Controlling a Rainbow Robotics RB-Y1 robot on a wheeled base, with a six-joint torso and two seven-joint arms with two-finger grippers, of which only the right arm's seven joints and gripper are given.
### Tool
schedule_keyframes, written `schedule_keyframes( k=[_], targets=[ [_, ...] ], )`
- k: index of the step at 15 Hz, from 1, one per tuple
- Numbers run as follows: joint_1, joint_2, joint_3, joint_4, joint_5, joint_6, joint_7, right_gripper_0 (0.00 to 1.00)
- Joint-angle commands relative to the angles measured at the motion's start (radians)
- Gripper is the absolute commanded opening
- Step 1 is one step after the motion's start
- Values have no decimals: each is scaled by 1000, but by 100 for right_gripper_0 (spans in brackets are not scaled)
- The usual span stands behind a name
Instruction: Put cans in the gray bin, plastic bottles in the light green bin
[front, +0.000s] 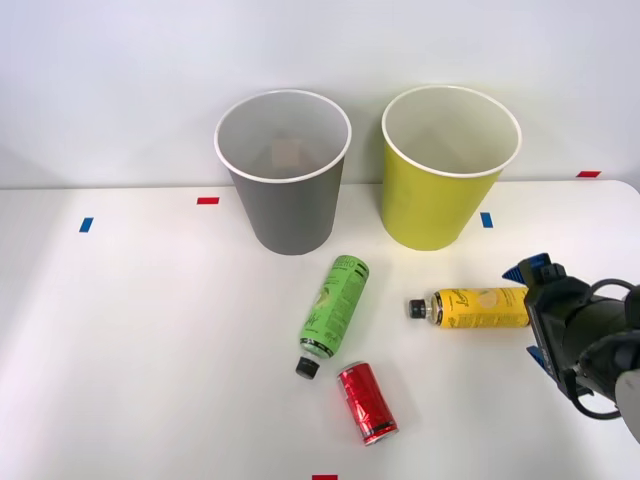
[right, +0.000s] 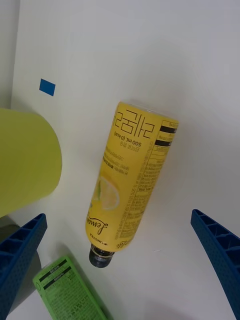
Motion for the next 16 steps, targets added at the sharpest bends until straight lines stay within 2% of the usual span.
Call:
schedule_keyframes(
  k=[1,4,7,11,16],
  targets=[
    [-98,-31,19,109,-5,1,-105,100],
    [-164,-93,102,155,48,90,-267,100],
    [-266,-97,137,254,33,135,-385,100],
    [-374,-93,169,417,30,133,-402,100],
    [-430,-93,221,517,30,133,-421,100]
  ],
)
